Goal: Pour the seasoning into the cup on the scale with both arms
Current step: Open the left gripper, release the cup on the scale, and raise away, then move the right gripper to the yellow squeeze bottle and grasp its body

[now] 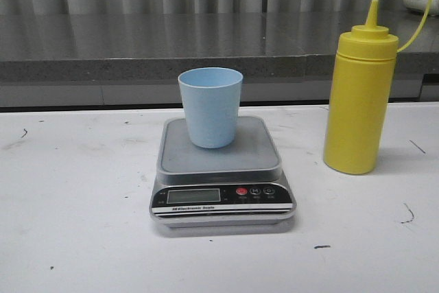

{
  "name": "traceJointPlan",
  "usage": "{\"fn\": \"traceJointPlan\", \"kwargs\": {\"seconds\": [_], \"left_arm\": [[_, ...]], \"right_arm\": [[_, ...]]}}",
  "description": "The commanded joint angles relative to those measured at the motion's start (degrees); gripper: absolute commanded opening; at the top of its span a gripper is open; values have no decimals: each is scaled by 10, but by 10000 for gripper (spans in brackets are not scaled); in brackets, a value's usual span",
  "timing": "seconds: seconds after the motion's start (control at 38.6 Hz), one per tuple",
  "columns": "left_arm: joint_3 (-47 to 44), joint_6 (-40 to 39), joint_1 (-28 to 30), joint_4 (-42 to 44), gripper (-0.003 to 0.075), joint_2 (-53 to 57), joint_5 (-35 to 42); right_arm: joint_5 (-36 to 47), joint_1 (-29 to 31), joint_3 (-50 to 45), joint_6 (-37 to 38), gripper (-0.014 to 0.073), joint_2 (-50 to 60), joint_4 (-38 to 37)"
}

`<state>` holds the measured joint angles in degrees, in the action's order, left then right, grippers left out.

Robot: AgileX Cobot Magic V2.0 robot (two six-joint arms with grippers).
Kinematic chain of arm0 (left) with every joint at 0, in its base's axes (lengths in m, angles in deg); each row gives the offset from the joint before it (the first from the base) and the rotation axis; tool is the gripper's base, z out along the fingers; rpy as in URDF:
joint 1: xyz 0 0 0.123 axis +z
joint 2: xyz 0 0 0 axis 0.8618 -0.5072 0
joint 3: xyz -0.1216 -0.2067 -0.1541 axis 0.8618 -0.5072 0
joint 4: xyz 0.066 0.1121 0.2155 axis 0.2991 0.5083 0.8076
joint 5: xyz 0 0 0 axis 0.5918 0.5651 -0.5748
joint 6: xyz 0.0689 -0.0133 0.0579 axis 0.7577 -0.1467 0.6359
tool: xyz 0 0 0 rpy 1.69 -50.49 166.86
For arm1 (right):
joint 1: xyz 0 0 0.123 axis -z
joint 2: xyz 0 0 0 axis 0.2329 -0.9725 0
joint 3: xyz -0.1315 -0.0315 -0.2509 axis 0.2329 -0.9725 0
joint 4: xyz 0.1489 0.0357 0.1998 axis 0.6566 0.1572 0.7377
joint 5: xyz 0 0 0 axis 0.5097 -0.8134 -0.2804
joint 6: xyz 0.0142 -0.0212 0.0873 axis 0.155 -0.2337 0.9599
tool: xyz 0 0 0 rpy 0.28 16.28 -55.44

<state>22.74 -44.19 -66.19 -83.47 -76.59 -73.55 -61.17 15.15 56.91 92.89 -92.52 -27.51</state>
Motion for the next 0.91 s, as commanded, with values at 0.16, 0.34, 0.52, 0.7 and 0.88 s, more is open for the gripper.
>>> {"fn": "traceJointPlan", "kwargs": {"seconds": [0.16,0.34,0.52,0.7,0.88], "left_arm": [[-66,-6,1,-10,-20,257,16],[-80,-6,1,-10,-20,325,-26],[-80,-6,1,-10,-20,325,-16],[-80,-6,1,-10,-20,325,-16],[-80,-6,1,-10,-20,325,-16]], "right_arm": [[43,3,23,-4,641,-16,-5],[43,3,23,-4,641,-46,-5],[49,3,23,-4,641,-89,0],[102,-21,23,-4,641,-201,42],[227,-90,23,-4,641,-326,45]]}}
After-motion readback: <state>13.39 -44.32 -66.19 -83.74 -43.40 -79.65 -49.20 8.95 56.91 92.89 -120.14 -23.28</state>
